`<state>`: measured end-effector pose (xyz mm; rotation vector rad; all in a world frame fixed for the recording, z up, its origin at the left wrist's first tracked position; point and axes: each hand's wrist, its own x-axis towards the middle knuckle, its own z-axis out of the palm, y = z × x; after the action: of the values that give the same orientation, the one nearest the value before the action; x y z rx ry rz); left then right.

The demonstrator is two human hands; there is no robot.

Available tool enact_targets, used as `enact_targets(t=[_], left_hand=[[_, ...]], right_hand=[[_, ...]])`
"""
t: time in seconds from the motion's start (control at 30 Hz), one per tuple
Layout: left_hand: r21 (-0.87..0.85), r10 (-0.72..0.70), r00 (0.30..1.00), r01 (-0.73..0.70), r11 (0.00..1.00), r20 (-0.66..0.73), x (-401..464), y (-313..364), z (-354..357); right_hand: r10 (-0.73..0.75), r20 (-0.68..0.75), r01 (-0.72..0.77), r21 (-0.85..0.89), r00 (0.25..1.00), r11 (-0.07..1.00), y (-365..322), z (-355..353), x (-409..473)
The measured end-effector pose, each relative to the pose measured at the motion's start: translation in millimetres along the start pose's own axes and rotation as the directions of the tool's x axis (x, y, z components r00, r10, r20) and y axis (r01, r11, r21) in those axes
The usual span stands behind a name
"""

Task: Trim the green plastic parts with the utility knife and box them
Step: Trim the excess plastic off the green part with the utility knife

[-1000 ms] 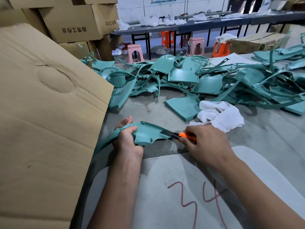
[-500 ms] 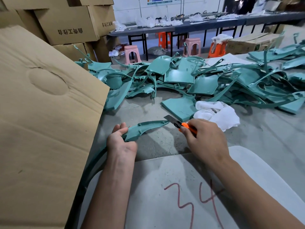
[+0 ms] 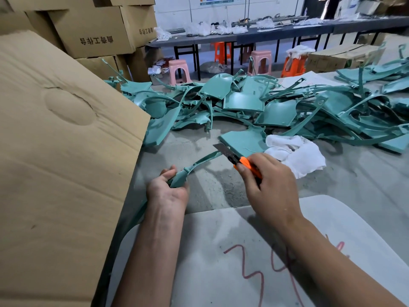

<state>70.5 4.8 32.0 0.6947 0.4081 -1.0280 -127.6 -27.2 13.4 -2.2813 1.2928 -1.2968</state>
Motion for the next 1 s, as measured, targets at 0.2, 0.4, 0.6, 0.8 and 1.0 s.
enact_targets(t=[0.2, 0.4, 0.6, 0.8, 1.0], left_hand=[[0.046, -0.065, 0.998, 0.064, 0.997, 0.021, -2, -4, 1], [0.063, -0.010, 0.995, 0.004, 0.998, 0.095, -2, -4, 0], [0.396, -0.064, 0.922, -0.101, 0.913, 0.383, -5, 1, -4], [0.752, -0.314, 0.885, -0.058, 0.656, 0.343, -6, 10, -18], [0.719, -0.270, 0.882, -0.105, 0.686, 0.387, -3, 23, -21]], right_hand=[[0.013, -0.088, -0.012, 0.008, 0.996, 1.000, 7, -2, 4], [-0.032, -0.025, 0.033, 0.010, 0.999, 0.999, 18, -4, 9], [-0.047, 0.117, 0.063, -0.136, 0.992, 0.989, 46, -27, 21], [-0.091, 0.240, 0.111, -0.071, 0.966, 0.991, 52, -22, 20], [-0.174, 0.227, 0.186, -0.031, 0.958, 0.982, 47, -12, 19]])
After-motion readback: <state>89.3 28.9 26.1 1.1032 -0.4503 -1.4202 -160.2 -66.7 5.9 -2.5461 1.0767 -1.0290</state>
